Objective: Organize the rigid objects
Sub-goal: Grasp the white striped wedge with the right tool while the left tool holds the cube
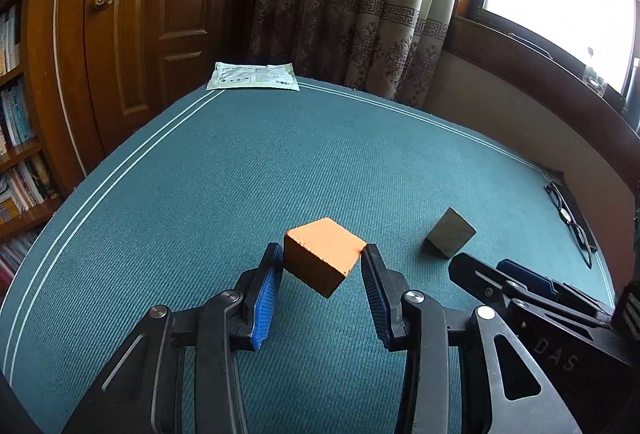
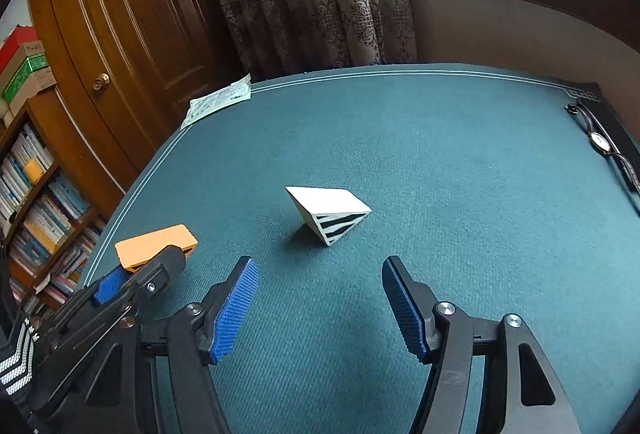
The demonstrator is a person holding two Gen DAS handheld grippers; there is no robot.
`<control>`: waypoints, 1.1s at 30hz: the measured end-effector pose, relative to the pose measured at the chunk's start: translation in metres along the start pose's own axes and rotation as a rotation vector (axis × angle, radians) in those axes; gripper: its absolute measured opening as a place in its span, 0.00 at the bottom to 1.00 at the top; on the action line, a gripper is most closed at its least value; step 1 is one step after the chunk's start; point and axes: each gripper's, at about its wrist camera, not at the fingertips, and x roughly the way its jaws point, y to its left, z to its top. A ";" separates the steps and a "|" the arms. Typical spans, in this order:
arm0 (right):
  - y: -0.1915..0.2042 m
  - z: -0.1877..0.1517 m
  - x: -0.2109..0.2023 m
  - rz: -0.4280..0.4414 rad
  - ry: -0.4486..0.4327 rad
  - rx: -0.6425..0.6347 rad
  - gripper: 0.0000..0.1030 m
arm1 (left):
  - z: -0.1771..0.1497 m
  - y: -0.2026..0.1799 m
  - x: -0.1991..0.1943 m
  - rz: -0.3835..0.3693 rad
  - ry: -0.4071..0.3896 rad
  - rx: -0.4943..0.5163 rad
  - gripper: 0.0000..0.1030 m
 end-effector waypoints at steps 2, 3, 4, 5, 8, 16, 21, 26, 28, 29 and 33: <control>0.002 0.005 0.009 0.020 0.010 0.003 0.63 | 0.001 0.004 0.001 0.005 0.001 -0.013 0.41; 0.002 0.007 0.013 0.025 0.014 0.006 0.62 | 0.001 0.005 0.002 0.007 0.002 -0.018 0.41; 0.002 0.009 0.017 0.024 0.017 0.008 0.62 | 0.001 0.006 0.002 0.009 0.003 -0.024 0.41; 0.003 0.011 0.021 0.019 0.018 0.008 0.62 | 0.001 0.008 0.003 0.011 0.004 -0.028 0.41; 0.005 0.016 0.033 0.010 0.028 0.019 0.62 | 0.000 0.009 0.004 0.013 0.007 -0.036 0.41; 0.015 0.022 0.047 -0.051 0.014 -0.019 0.60 | -0.001 0.009 0.005 0.013 0.013 -0.041 0.41; 0.021 0.026 0.055 -0.144 0.010 -0.057 0.41 | -0.002 0.009 0.005 0.013 0.013 -0.041 0.41; 0.018 0.025 0.053 -0.166 0.007 -0.070 0.34 | -0.002 0.009 0.005 0.011 0.011 -0.039 0.41; 0.018 0.023 0.051 -0.177 0.008 -0.087 0.31 | -0.002 0.008 0.004 0.009 0.008 -0.037 0.41; 0.018 0.020 0.048 -0.180 0.008 -0.095 0.31 | -0.002 0.008 0.004 0.008 0.007 -0.036 0.41; 0.015 0.012 0.039 -0.185 0.011 -0.103 0.31 | -0.003 0.006 0.003 0.004 0.005 -0.033 0.41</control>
